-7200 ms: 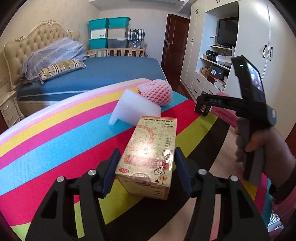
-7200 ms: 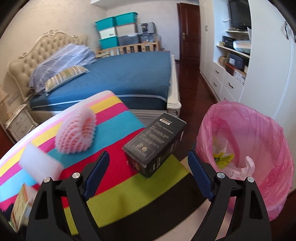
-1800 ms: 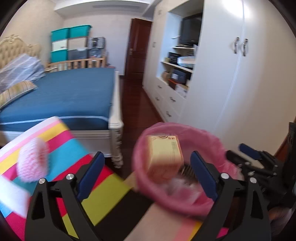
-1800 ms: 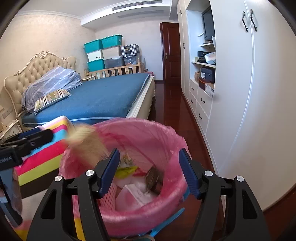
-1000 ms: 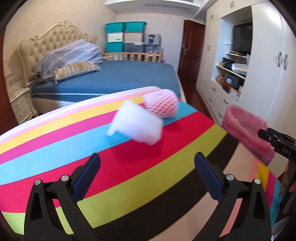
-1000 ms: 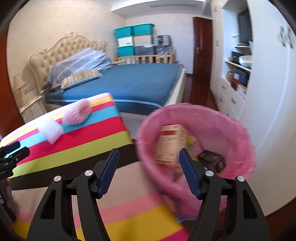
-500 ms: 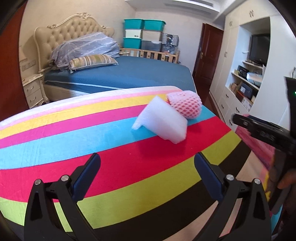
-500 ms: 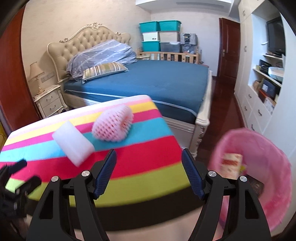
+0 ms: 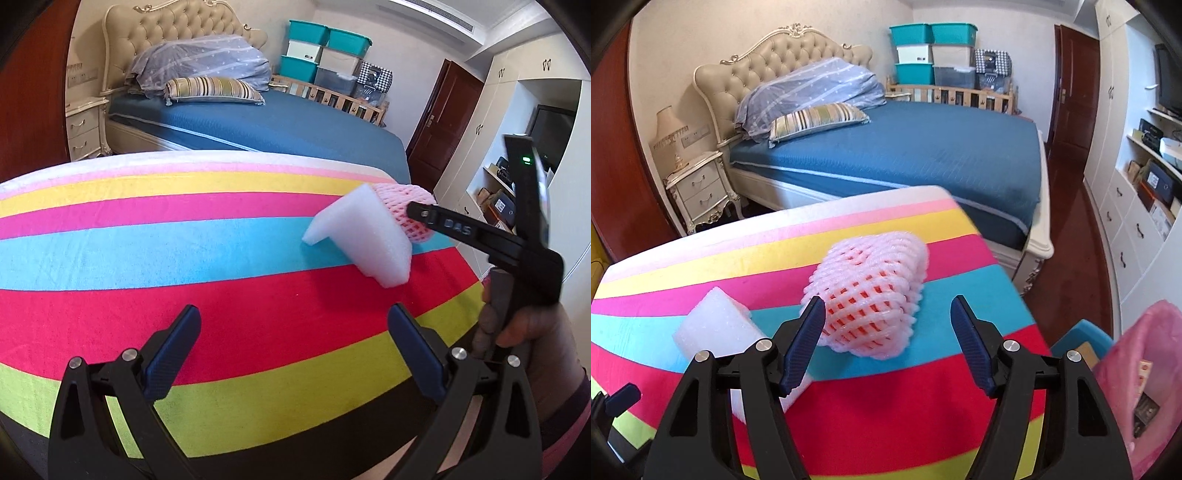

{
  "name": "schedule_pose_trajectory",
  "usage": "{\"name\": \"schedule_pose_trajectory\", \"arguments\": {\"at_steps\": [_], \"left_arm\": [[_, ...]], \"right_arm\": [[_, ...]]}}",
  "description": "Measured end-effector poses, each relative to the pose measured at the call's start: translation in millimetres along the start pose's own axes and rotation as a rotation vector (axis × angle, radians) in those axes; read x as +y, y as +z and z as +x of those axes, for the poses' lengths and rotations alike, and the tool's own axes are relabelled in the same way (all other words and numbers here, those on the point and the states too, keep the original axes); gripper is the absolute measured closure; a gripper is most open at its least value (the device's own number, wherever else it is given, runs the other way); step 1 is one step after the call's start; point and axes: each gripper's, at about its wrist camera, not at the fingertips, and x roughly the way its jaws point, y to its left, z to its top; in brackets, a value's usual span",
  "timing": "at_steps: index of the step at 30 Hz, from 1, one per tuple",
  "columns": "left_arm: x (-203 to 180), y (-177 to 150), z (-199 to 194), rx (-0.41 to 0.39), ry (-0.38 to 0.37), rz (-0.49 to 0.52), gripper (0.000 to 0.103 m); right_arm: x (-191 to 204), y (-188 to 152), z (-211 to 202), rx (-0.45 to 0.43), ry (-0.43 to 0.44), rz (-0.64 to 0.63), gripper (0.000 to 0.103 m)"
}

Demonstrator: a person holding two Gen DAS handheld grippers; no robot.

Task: Collect trash
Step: 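Grasp the pink foam fruit net with the right gripper, then grasp the white foam block with the left gripper while the right holds the net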

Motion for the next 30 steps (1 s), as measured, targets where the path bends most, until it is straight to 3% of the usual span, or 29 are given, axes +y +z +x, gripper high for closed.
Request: {"name": "schedule_pose_trajectory", "arguments": {"at_steps": [1,2,3,7,13,20,24,30], "left_arm": [[-1.9,-0.5,-0.6,-0.002,0.001,0.007,0.005],[-3.9,-1.0,-1.2,-0.004,0.002,0.013,0.005],[-5.1,-1.4,-1.9,-0.005,0.003,0.017,0.005],[-6.9,0.1,-2.5,-0.004,0.006,0.015,0.005],[-16.4,-0.1,-6.5,-0.027,0.036,0.049,0.005],[-28.4,1.5,-10.2,-0.068,0.104,0.086,0.005],[-31.7,6.1,-7.5,-0.064,0.13,0.097,0.005],[-55.1,14.8,11.7,-0.017,0.103,0.15,0.005]], "right_arm": [[2.8,-0.4,2.5,0.0,0.014,-0.005,0.05],[5.5,-1.1,2.7,-0.004,0.021,-0.015,0.066],[9.2,-2.4,0.7,-0.009,0.027,-0.036,0.071],[14.5,-11.3,-14.8,-0.036,0.018,-0.061,0.078],[1.3,-37.5,-50.2,-0.058,0.036,-0.03,0.079],[-5.1,-65.9,-73.5,-0.01,0.25,-0.08,0.08],[-16.5,-76.1,-88.5,-0.021,0.235,-0.074,0.08],[-38.6,-88.0,-109.4,-0.057,0.2,-0.017,0.08]]}}
